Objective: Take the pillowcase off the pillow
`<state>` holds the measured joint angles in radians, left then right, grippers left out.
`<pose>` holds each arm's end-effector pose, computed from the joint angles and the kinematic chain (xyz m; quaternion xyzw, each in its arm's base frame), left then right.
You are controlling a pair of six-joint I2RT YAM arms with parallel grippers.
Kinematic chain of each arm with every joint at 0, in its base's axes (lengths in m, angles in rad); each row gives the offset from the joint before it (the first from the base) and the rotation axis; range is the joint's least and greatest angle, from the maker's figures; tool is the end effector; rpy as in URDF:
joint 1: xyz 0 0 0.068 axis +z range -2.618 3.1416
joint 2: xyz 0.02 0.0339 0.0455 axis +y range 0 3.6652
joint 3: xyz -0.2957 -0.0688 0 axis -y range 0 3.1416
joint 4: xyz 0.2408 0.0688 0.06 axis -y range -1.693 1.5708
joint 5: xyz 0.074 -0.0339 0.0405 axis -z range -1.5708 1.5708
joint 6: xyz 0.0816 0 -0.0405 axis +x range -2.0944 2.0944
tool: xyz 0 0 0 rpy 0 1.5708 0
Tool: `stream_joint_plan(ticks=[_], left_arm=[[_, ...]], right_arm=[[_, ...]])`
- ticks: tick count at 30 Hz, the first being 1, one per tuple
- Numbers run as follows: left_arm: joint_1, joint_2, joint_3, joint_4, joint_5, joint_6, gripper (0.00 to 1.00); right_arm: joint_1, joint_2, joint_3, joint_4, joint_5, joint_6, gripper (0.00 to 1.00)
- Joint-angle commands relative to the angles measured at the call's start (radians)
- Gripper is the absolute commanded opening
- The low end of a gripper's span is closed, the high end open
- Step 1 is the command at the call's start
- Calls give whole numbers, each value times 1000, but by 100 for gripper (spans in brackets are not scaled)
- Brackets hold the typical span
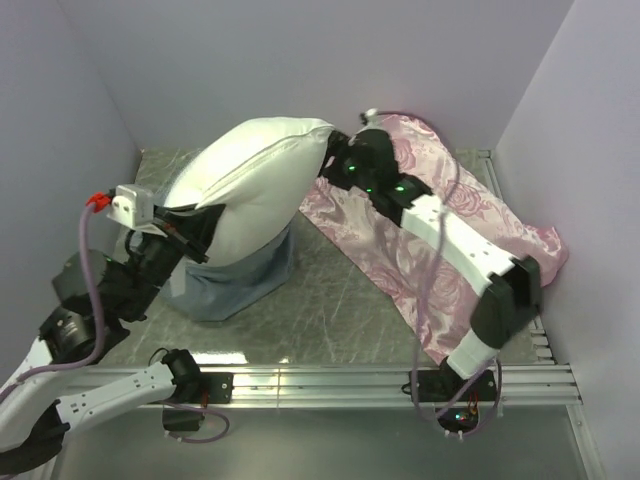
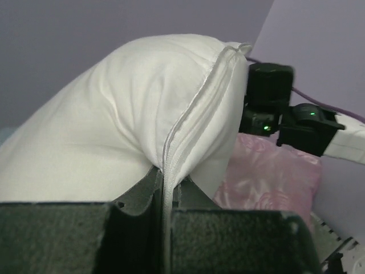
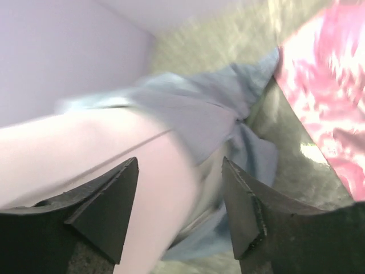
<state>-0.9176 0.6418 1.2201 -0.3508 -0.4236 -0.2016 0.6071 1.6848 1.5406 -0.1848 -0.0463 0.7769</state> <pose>0.0853 -0.0563 0.5059 0.0590 0.6275 -0.2954 0.7180 0.3656 0.2585 0.3818 0.0555 0.8114 0.3856 0.4358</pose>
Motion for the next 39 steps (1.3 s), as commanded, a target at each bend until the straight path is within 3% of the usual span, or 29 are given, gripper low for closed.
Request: stream_joint_plan(ticks=[1,7,12,19,31,39], left_arm=[[3,-31,-122,154,-60,-148,1],[3,-30,-298,242,-28,-275,1],[-6,68,-416,343,118,-378,1],[-66,197,-518,504,92,-427,1],[-201,368,-567,611,23,-473,0],[-290,441,-545,625,49,-443,1]], right_arm=[[-44,-213,-112,42,-21,64,68],[-52,-535,-308,48,45,94,77],[-30,-657,-430,51,-18,122,81],[49,-784,-767,182,-18,222,86],[186,-843,-1010,401,193,392,94],[191,-800,-1040,502,236,391,97]])
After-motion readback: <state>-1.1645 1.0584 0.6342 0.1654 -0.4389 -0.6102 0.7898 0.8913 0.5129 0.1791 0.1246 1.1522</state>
